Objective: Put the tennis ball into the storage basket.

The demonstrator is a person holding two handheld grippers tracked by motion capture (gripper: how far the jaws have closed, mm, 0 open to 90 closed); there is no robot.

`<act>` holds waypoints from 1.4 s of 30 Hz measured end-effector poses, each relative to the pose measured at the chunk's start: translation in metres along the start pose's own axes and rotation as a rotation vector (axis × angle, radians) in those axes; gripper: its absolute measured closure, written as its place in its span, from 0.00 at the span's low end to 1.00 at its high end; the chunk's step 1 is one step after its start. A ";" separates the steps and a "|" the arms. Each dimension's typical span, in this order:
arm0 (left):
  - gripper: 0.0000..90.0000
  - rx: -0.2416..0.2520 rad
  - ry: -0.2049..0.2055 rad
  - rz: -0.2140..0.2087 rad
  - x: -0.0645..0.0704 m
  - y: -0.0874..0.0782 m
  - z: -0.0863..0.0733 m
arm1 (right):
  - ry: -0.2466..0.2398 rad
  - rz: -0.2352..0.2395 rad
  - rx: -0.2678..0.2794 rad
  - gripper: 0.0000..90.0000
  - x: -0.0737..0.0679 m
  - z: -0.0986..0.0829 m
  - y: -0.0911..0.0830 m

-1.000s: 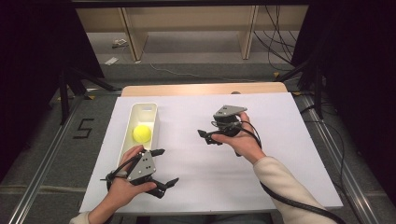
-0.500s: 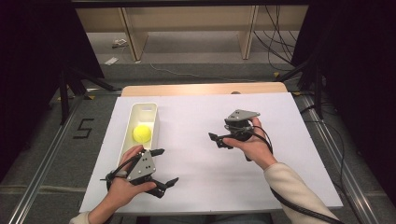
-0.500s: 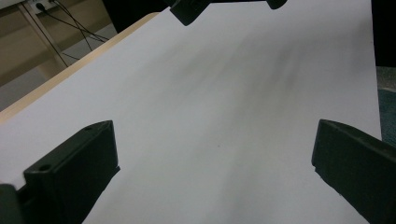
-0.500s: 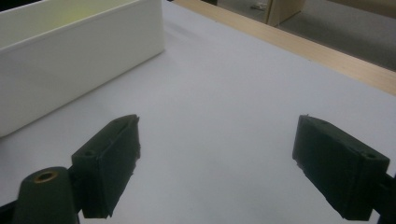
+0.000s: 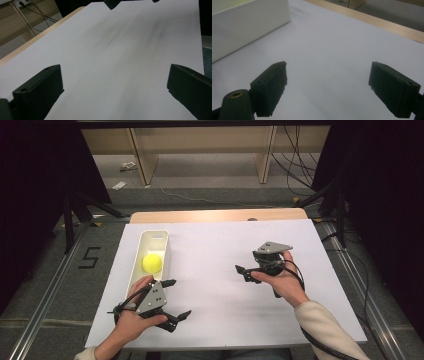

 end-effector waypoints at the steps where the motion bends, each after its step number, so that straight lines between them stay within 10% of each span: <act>1: 0.00 0.000 0.000 0.001 0.000 0.000 0.000 | 0.003 -0.001 0.000 0.18 0.000 -0.001 -0.001; 42: 0.00 0.006 -0.007 0.001 0.001 0.000 0.001 | 0.065 -0.064 0.022 0.18 0.028 -0.054 -0.050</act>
Point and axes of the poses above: each handheld gripper's, and its own axes: y roughly forward along the jaws, z roughly out of its top, x roughly to its right, the point moved 9 cm from there along y, roughly forward along the jaws, and after that the axes turned 13 degrees about -x, right-handed, at the moved point
